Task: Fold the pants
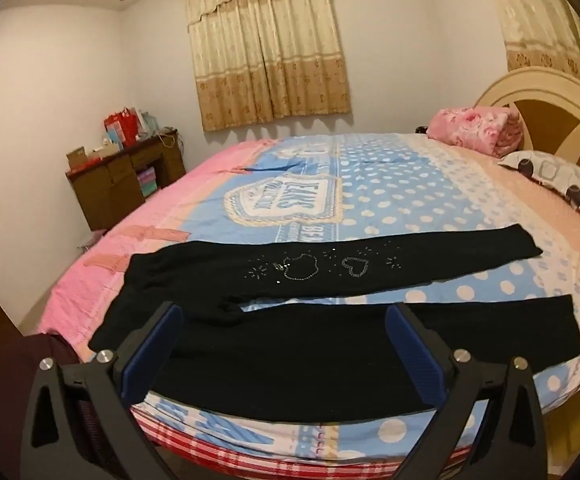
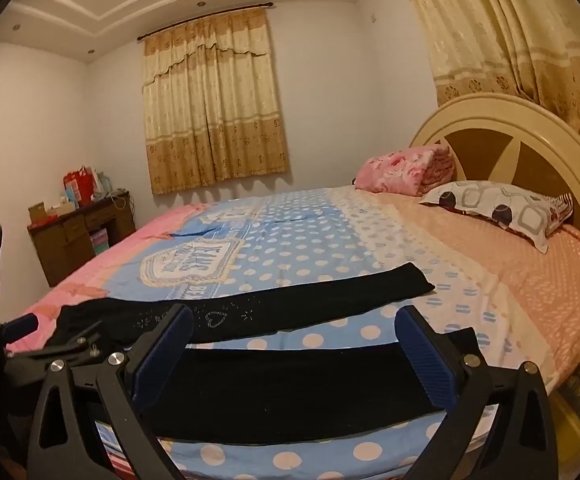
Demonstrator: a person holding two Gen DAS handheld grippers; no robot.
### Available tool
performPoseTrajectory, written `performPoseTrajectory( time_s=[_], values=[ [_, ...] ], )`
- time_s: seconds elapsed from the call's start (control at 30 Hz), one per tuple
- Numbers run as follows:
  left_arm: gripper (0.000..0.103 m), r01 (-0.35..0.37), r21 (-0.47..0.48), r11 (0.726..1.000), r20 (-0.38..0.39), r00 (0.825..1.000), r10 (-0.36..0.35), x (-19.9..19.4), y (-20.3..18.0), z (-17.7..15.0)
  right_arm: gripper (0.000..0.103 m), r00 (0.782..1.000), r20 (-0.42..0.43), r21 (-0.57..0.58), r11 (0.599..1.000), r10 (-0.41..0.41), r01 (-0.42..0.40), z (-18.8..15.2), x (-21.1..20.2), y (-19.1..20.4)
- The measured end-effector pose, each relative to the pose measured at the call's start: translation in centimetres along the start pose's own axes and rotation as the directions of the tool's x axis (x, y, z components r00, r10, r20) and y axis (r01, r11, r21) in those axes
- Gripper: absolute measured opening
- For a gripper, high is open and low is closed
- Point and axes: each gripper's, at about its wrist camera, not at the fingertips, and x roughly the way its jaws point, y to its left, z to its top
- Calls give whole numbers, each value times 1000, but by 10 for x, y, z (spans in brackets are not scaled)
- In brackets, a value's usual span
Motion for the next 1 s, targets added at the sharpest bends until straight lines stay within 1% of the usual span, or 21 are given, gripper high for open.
performPoseTrajectory(
  time_s=[0.1,0.23,0.5,1.0],
  values=[
    [103,13,-18,1000,-31,999,-13,6,4,0,102,1000,-17,1,1000,2,-2,0,4,-2],
    [103,0,-37,999,-52,999,-2,12,8,-2,102,1000,-21,-2,1000,4,-4,-2,4,-1],
    [103,-5,-19,1000,-48,999,4,11,3,-7,102,1000,-21,-5,1000,4,-4,-2,4,1],
    [103,-7,-18,1000,-51,999,6,11,1,-9,102,1000,-26,-5,1000,6,-7,-5,4,3]
  ],
)
